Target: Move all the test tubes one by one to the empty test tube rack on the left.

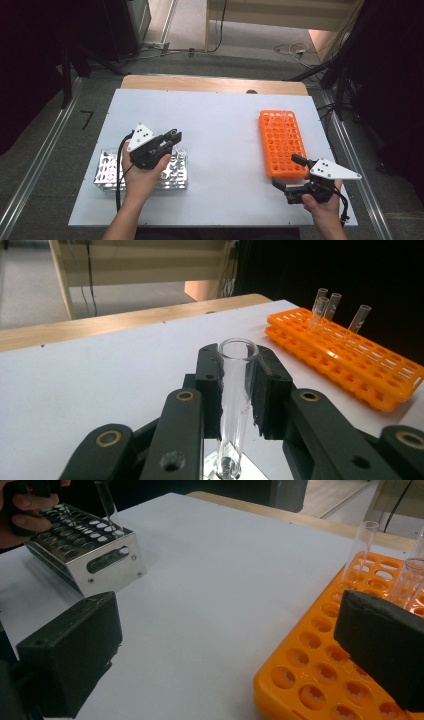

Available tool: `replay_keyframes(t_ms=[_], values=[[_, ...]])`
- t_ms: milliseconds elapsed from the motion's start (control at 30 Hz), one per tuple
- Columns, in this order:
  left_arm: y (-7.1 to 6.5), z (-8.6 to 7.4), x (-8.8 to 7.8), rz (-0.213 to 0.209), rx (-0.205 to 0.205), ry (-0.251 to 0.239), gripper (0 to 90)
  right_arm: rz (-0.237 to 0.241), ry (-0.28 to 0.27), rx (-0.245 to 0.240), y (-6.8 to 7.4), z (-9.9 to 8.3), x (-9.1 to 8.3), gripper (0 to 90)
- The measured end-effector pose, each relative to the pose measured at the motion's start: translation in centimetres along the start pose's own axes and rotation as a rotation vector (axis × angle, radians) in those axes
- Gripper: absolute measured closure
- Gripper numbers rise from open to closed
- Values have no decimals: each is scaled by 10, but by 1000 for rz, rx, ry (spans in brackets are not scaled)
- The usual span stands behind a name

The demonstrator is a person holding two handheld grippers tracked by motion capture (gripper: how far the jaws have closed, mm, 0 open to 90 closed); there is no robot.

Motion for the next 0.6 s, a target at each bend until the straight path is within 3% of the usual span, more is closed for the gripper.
replay_keyframes(t_ms=[600], values=[[3, -10, 11, 51, -11, 98, 761, -5, -2, -5, 0, 0, -1, 0]])
Point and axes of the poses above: each handheld gripper's, and its own axes: x roughly forward along the jaws, z roughly out of its top, y roughly to its left, the point moved 6 cm from there along x, roughly forward along the jaws, and after that the axes turned 15 degrees about -x, right-handed, at the moved point
